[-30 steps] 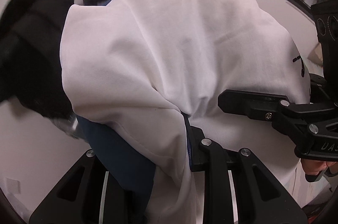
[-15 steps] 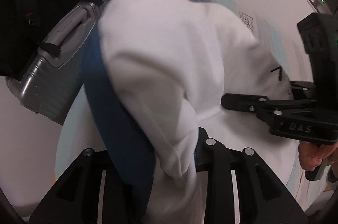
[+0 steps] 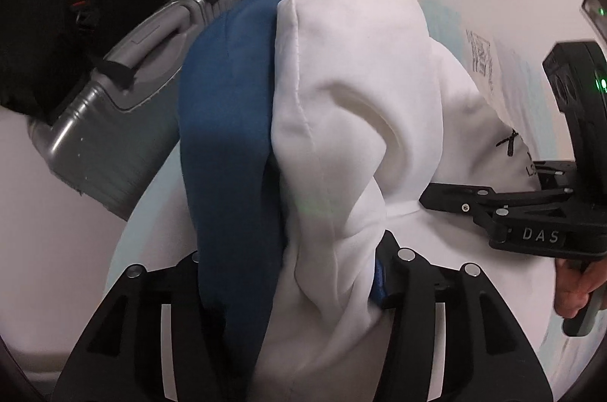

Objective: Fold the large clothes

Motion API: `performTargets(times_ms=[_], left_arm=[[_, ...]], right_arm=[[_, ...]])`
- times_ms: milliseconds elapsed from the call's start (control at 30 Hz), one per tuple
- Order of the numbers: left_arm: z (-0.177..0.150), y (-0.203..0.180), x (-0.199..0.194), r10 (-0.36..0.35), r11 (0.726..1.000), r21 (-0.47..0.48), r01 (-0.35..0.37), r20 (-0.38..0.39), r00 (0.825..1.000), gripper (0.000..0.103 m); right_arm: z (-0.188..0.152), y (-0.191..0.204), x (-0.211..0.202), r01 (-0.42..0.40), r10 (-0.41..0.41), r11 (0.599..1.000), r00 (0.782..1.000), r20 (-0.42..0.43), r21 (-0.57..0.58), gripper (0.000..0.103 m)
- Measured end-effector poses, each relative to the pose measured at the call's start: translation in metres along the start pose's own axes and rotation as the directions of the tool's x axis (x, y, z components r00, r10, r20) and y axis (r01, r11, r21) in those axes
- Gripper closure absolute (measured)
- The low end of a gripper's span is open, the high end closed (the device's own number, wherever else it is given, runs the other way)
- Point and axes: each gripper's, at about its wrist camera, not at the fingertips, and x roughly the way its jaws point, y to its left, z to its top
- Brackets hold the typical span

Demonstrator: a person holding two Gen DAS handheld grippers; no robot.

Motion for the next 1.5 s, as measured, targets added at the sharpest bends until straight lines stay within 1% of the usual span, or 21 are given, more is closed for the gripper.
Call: performTargets(times_ms=[133,267,300,367,433,467,533,567,600,633,700,800,867,967,1033,1167,1200,1267,1400,1433,1500], left_arm=[[-0.004,0.003,0.004,-0.013,1.000,-0.006,0.013,-0.004,1.000,0.052],[-0.001,0.008,0.006,-0.028,1.000,-0.015,0.027,-0.022,0.999,0.052],[-0.004,0.003,0.002,-0.025,1.000,-0.012,0.025,-0.023,0.999,0.051],[-0.003,0.000,-0.003,-0.021,1.000,-0.011,0.021,-0.022,1.000,0.048],[0.004,0.005,-0.006,-0.003,1.000,-0.016,0.003,-0.008,1.000,0.035],[0.004,0.004,-0.016,0.015,1.000,-0.017,-0.015,0.010,1.000,0.032],[0.003,0.000,-0.030,0.046,0.999,-0.012,-0.045,0.032,0.998,0.018],[0.001,-0.001,-0.036,0.064,0.998,-0.010,-0.063,0.049,0.997,0.015],[-0.002,-0.003,-0.042,0.080,0.997,-0.001,-0.080,0.066,0.995,0.013],[-0.004,-0.004,-0.045,0.097,0.995,0.001,-0.097,0.067,0.993,0.010],[-0.009,-0.003,-0.053,0.122,0.992,-0.024,-0.120,0.075,0.990,0.009],[-0.014,-0.001,-0.065,0.139,0.989,-0.073,-0.132,0.088,0.986,0.007],[-0.018,-0.002,-0.074,0.148,0.986,-0.095,-0.139,0.106,0.983,0.006],[-0.025,-0.005,-0.092,0.149,0.984,-0.117,-0.133,0.142,0.979,0.006],[-0.032,-0.007,-0.108,0.135,0.985,-0.130,-0.114,0.169,0.976,0.006],[-0.051,-0.018,-0.144,0.129,0.985,-0.141,-0.100,0.215,0.968,0.006],[-0.057,-0.020,-0.153,0.130,0.985,-0.144,-0.100,0.223,0.966,0.006],[-0.073,-0.030,-0.175,0.124,0.985,-0.148,-0.088,0.251,0.960,0.006],[-0.108,-0.051,-0.212,0.129,0.982,-0.170,-0.086,0.264,0.956,0.006],[-0.118,-0.055,-0.221,0.129,0.980,-0.183,-0.082,0.261,0.957,0.006],[-0.139,-0.064,-0.240,0.125,0.975,-0.210,-0.071,0.253,0.959,0.006]], right_arm=[[-0.002,0.001,0.006,0.009,-0.009,1.000,1.000,-0.004,0.016,0.062],[0.005,-0.001,0.013,0.022,-0.021,0.999,1.000,-0.010,0.032,0.057],[0.005,-0.002,0.012,0.031,-0.030,0.998,0.999,-0.013,0.046,0.053],[0.010,-0.011,0.014,0.061,-0.060,0.995,0.998,-0.012,0.080,0.040],[0.011,-0.013,0.006,0.090,-0.092,0.991,0.996,0.009,0.102,0.022],[0.010,-0.012,-0.002,0.113,-0.117,0.988,0.993,0.035,0.105,0.019],[0.008,-0.009,-0.015,0.169,-0.177,0.981,0.981,0.074,0.099,0.010],[0.006,-0.006,-0.020,0.207,-0.215,0.974,0.972,0.091,0.090,0.009],[0.004,-0.004,-0.023,0.225,-0.234,0.970,0.967,0.100,0.087,0.008],[0.001,-0.001,-0.027,0.255,-0.263,0.964,0.958,0.111,0.080,0.008],[-0.004,0.002,-0.032,0.296,-0.304,0.952,0.944,0.130,0.076,0.008],[-0.014,0.009,-0.047,0.361,-0.367,0.930,0.911,0.190,0.068,0.008],[-0.022,0.016,-0.062,0.423,-0.426,0.904,0.876,0.227,0.064,0.008],[-0.035,0.019,-0.086,0.432,-0.436,0.898,0.854,0.283,0.080,0.008],[-0.046,0.022,-0.106,0.437,-0.442,0.895,0.834,0.330,0.093,0.008],[-0.073,0.028,-0.149,0.413,-0.424,0.903,0.812,0.401,0.118,0.008],[-0.078,0.029,-0.158,0.406,-0.418,0.906,0.810,0.412,0.121,0.008],[-0.098,0.037,-0.183,0.386,-0.401,0.913,0.801,0.443,0.130,0.008],[-0.141,0.053,-0.224,0.357,-0.366,0.928,0.806,0.466,0.112,0.008],[-0.155,0.058,-0.236,0.340,-0.345,0.935,0.810,0.474,0.101,0.008],[-0.177,0.067,-0.248,0.336,-0.336,0.938,0.819,0.465,0.086,0.008]])
